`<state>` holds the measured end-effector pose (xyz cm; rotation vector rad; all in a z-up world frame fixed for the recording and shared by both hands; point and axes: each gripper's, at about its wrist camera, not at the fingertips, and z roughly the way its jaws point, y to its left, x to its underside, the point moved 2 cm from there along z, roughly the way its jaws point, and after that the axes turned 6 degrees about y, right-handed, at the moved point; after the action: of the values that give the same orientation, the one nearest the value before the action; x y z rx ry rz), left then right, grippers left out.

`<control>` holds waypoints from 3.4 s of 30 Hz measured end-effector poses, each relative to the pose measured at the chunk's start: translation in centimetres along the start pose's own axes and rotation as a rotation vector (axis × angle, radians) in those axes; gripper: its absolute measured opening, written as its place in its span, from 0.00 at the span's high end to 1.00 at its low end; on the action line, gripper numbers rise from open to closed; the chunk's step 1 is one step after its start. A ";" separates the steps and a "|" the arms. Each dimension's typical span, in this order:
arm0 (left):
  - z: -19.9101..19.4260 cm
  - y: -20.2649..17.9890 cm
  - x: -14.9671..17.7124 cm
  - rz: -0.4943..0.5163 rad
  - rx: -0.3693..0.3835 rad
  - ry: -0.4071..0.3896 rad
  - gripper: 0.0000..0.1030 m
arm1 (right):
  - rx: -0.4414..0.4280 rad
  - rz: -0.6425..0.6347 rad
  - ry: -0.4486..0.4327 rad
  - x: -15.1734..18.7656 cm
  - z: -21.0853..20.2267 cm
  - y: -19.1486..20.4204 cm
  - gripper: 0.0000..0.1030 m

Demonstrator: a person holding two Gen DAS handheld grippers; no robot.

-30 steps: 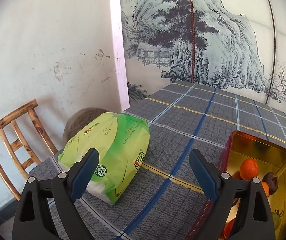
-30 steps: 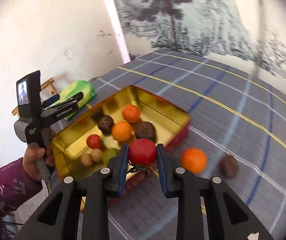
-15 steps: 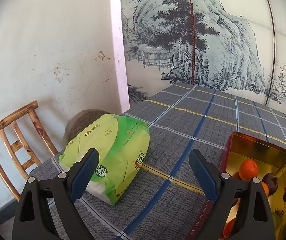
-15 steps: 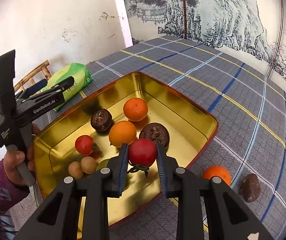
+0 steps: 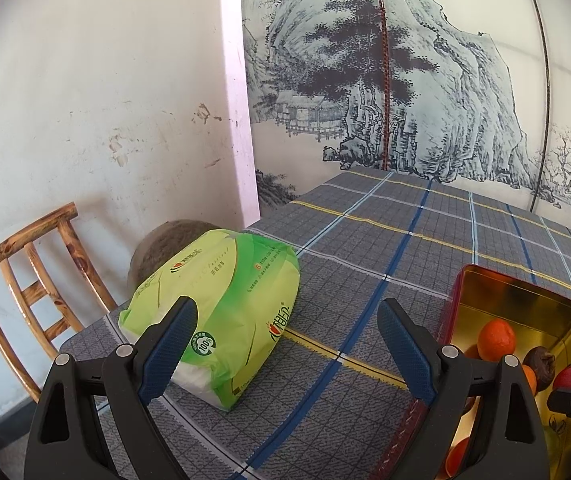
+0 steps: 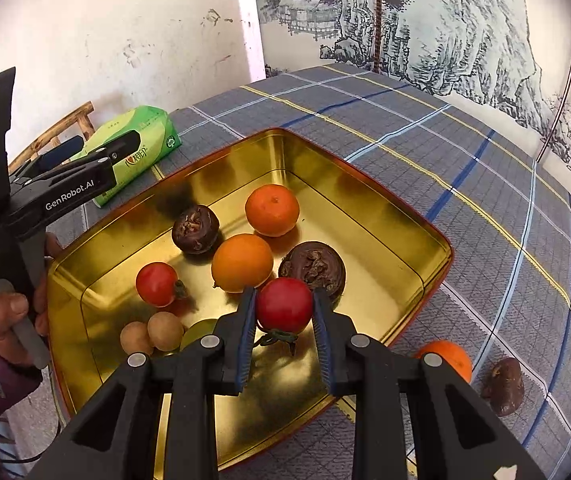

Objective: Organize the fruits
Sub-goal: 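Carry the red tomato into the tin and open the right gripper, then grasp the loose tangerine with the left gripper while the right reaches toward the mangosteen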

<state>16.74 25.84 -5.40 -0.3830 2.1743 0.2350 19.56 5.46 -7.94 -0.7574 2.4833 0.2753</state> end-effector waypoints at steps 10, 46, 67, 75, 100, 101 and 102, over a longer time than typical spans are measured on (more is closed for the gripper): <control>0.0 0.0 0.0 -0.001 0.000 0.000 0.11 | -0.003 0.002 0.001 0.0 0.1 0.1 0.75; 0.2 0.3 -0.3 0.051 -0.025 0.016 0.07 | 0.362 0.426 -0.111 18.7 -11.1 -16.3 0.42; -12.8 -26.6 0.7 1.339 0.525 0.008 0.08 | 0.189 0.561 -0.183 23.4 -13.4 -19.7 0.32; -7.8 -30.9 4.7 1.563 0.540 0.238 0.27 | 0.089 0.611 -0.219 24.1 -13.6 -20.5 0.32; -8.1 -28.1 5.2 0.919 0.690 0.460 0.59 | 0.017 0.642 -0.223 24.2 -13.1 -21.2 0.32; -8.9 -27.9 5.1 0.871 0.703 0.461 0.59 | 0.022 0.640 -0.220 24.2 -13.1 -21.2 0.32; -10.0 -27.3 5.1 0.806 0.725 0.464 0.59 | 0.029 0.637 -0.217 24.2 -13.0 -21.2 0.32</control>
<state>16.07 -3.63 -4.46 0.9422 2.5725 -0.2408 8.99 -27.44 -10.84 0.0975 2.4407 0.5117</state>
